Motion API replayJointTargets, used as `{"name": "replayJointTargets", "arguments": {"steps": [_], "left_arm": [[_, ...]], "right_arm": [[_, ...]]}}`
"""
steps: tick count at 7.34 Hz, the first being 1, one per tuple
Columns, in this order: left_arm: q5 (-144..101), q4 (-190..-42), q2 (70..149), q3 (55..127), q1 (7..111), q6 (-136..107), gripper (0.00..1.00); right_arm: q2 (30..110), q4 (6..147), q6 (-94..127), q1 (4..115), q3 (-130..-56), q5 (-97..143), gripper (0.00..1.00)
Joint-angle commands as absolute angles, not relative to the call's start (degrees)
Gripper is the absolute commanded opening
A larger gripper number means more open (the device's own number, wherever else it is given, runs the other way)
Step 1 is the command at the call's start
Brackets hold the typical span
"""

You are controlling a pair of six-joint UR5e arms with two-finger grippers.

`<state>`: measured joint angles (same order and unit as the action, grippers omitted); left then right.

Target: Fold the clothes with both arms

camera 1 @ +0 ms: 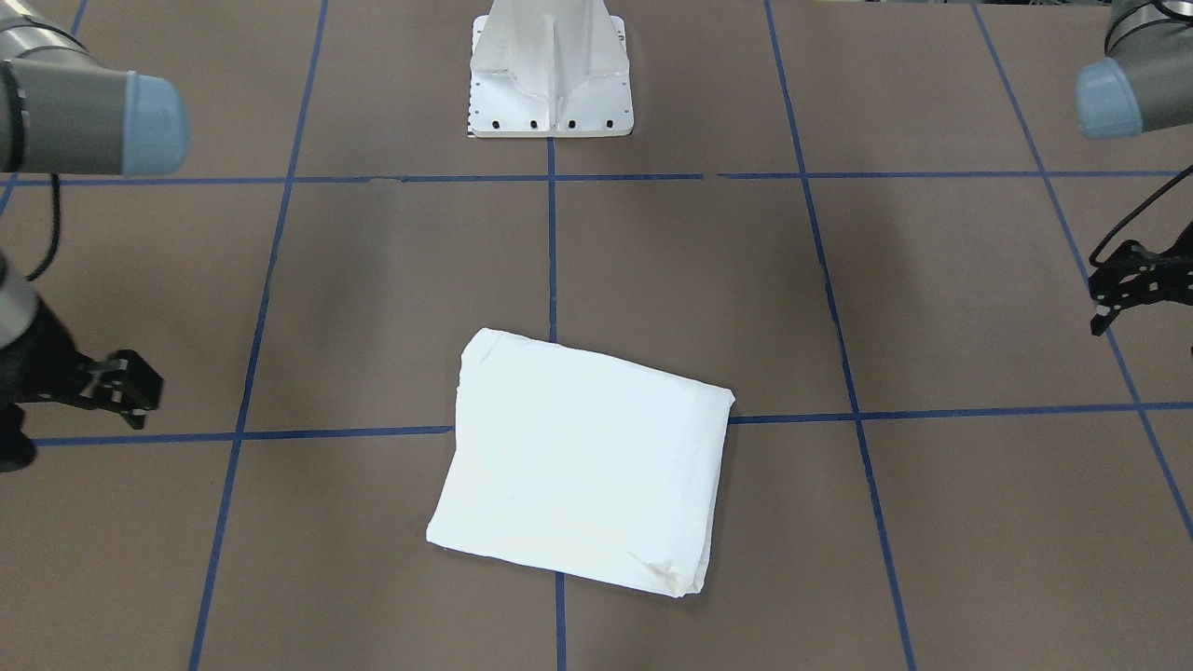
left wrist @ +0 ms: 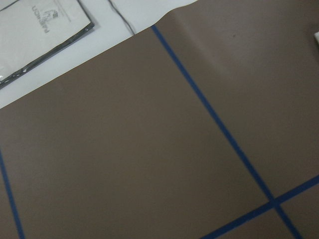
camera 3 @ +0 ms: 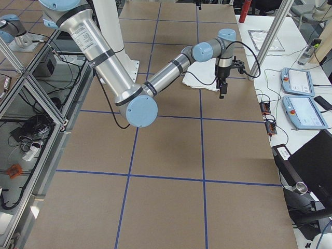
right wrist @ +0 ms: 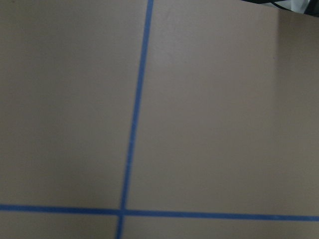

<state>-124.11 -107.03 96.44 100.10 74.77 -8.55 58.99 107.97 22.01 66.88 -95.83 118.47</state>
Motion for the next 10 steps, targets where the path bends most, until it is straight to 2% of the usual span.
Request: {"name": "replayJointTargets", "arguments": {"steps": [1, 3, 6, 7, 9, 10], "left_arm": [[-125.24, -108.36, 88.97, 99.84, 79.35, -7.56, 1.00], [-125.59, -106.88, 87.38, 99.85, 79.98, -8.00, 1.00], [-126.81, -103.72, 84.91, 100.81, 80.50, -8.09, 1.00], [-132.05, -104.06, 81.51, 101.33, 82.34, -7.56, 1.00], [-135.79, -104.07, 73.69, 108.24, 82.88, -7.47, 1.00], [-135.79, -104.15, 72.17, 108.11, 82.88, -7.47, 1.00]], "right_arm": [[73.51, 107.32, 0.08, 77.04, -97.82, 124.00, 1.00], [84.32, 105.82, -3.61, 84.86, -98.26, 125.23, 1.00], [99.02, 91.71, -4.57, 90.17, -98.09, 132.80, 1.00], [99.49, 91.84, -4.48, 91.83, -98.35, 132.72, 1.00], [99.06, 91.50, -3.61, 91.76, -98.44, 131.14, 1.00], [98.27, 91.41, -3.26, 91.67, -98.44, 130.52, 1.00]]}}
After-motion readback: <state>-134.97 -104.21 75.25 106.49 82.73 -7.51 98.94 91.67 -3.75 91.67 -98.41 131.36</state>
